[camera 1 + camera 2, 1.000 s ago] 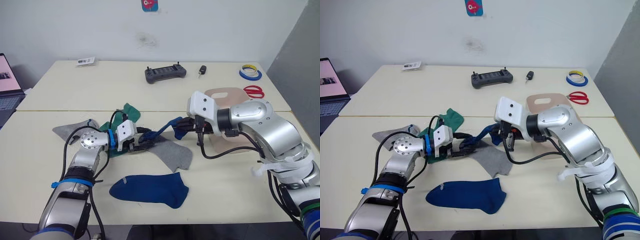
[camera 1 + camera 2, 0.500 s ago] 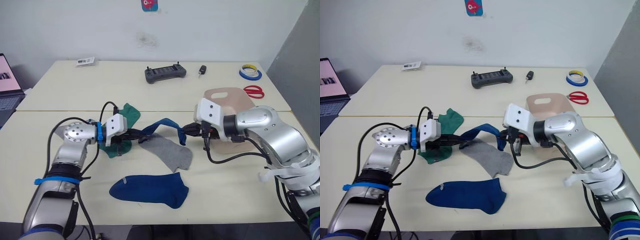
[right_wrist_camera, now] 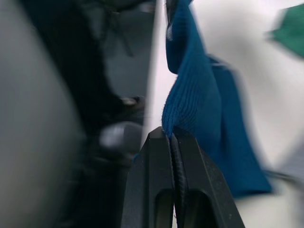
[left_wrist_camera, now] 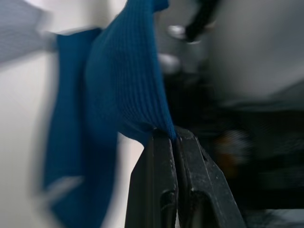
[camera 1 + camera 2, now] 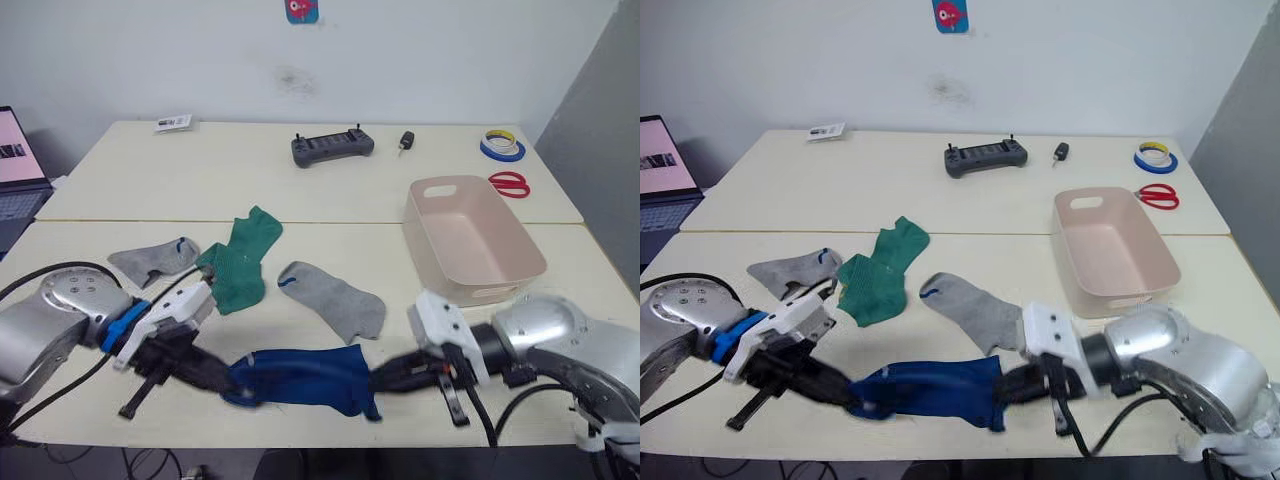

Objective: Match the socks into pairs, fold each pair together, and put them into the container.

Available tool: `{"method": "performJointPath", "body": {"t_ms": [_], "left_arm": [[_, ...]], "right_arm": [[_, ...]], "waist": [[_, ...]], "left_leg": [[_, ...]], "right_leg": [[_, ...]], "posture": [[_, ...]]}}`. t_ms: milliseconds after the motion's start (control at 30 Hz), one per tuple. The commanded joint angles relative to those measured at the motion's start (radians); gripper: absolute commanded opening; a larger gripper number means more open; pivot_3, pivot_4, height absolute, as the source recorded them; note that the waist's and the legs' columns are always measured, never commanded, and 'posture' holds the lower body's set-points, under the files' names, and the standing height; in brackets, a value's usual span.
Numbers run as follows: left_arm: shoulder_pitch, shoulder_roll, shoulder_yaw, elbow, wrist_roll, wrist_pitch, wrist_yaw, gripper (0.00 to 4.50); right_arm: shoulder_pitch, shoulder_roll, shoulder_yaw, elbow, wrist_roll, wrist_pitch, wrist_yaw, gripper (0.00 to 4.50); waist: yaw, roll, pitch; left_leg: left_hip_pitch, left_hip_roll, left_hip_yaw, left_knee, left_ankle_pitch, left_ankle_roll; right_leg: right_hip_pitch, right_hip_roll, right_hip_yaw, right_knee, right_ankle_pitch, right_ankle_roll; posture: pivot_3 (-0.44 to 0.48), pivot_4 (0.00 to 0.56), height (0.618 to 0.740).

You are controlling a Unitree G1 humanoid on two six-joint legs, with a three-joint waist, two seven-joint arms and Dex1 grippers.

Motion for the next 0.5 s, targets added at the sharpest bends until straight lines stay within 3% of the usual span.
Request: {"method": "performJointPath", "body": {"t_ms": [33,133,333,500], "left_arm": [[0.064,0.054,0.023,-0.018,-0.034,0.084,-0.008,0.01],[0.071,0.026,-0.029,0.048,0.045,0.084,-0.002,0.01],[-0.064,-0.116,-0.167,0.184,0.202,0.089,0.022,0.01],[-0.144,-0.176,-0.229,0.275,0.305,0.071,0.005,0.01]], "right_arm": [[0.032,0.021,-0.021,0.0,0.109,0.094,-0.102,0.0],[0.042,0.044,0.005,0.061,0.102,0.133,-0.18,0.0],[-0.005,0.071,0.11,0.193,-0.01,0.105,-0.242,0.0],[-0.059,0.092,0.169,0.285,-0.102,0.059,-0.256,0.0]], "waist": [[0.0,0.0,0.0],[0.001,0.001,0.001],[0.001,-0.002,0.003],[0.001,-0.002,0.003]], "left_leg": [[0.001,0.0,0.0,0.0,0.0,0.0],[0.001,0.0,0.001,-0.001,0.0,0.0],[-0.002,-0.001,0.002,-0.001,0.0,0.0],[-0.002,-0.001,0.002,0.0,0.0,0.0]], "right_leg": [[0.0,0.0,0.0,0.0,0.0,0.0],[0.0,0.001,0.001,0.0,0.0,0.0],[-0.003,0.006,0.002,0.0,0.0,0.0],[-0.004,0.006,0.002,0.0,0.0,0.0]], "posture": [[0.0,0.15,0.74],[0.0,0.15,0.74],[0.0,0.15,0.74],[0.0,0.15,0.74]]}}
